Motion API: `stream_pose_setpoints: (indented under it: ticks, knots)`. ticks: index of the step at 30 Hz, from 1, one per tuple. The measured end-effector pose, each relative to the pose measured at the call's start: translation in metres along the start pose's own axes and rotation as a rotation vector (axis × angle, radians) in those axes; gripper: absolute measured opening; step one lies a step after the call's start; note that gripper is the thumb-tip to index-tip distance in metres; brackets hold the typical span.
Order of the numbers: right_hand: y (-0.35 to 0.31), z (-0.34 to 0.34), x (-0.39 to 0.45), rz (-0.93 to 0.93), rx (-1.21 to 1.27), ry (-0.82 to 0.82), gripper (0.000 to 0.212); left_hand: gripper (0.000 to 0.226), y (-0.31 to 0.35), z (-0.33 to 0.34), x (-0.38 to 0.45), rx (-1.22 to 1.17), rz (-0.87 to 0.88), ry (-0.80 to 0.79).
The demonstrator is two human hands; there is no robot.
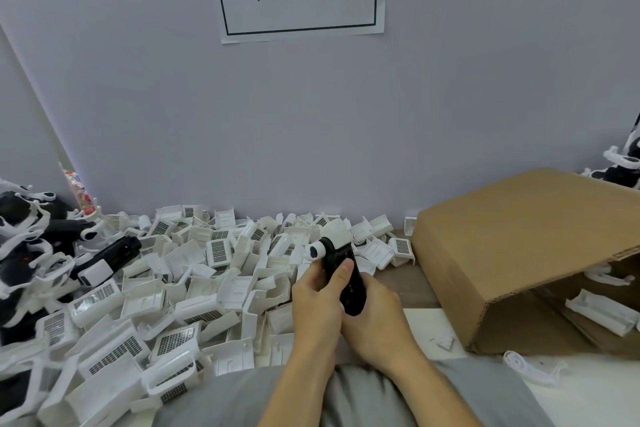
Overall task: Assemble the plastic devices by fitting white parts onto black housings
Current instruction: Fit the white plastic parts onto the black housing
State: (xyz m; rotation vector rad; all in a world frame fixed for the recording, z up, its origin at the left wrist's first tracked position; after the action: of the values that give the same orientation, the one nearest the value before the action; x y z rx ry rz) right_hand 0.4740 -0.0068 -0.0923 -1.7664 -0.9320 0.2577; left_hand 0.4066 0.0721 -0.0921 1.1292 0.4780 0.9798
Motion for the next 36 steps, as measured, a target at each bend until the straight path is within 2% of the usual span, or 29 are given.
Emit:
stream_pose_setpoints:
  ticks: [3,6,10,13,16,21,30,32,35,36]
  knots:
    - [-0.004,0.001,0.002,-0.023,0.198,-0.028,0.039,0.020,0.005,0.004,-0.002,0.055,0.057,-0.032]
    - [0.000,-0.008,0.005,-0.008,0.425,0.043,0.060,0.022,0.005,0.010,-0.004,0.171,0.081,-0.086]
    - [0.004,-0.019,0.006,-0.016,0.644,0.134,0.049,0.027,0.004,0.019,-0.008,0.356,0.144,-0.194]
    - [0.007,-0.018,0.005,0.008,0.628,0.174,0.050,0.033,0.003,0.022,-0.011,0.485,0.193,-0.238]
    - [0.010,-0.013,0.009,0.044,0.645,0.118,0.057,0.031,0.004,0.020,-0.011,0.514,0.203,-0.216]
    - [0.009,-0.022,0.009,0.043,0.620,0.267,0.026,0.036,0.006,0.022,-0.014,0.542,0.202,-0.243]
    - [0.004,-0.027,0.009,-0.007,0.570,0.359,0.021,0.031,0.003,0.022,-0.012,0.536,0.200,-0.232]
    - [0.003,-0.024,0.009,-0.019,0.619,0.320,0.026,0.026,0.005,0.021,-0.011,0.555,0.240,-0.200]
    - [0.004,-0.014,0.009,0.042,0.673,0.202,0.058,0.019,0.012,0.016,-0.010,0.420,0.260,-0.095]
    - [0.008,-0.013,0.009,0.075,0.664,0.199,0.062,0.017,0.014,0.012,-0.009,0.358,0.247,-0.039]
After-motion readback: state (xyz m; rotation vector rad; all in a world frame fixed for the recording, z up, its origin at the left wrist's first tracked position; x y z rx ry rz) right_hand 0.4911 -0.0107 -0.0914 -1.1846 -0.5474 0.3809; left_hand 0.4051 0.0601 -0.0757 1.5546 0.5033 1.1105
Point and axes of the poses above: each hand's wrist, its own x-axis towards the middle knuckle, its own z-axis out of the palm, y = z × x, the point moved 6 cm from there along x, towards the middle knuckle, and after that the axes turned 1 degree about z, right-handed, at the moved point
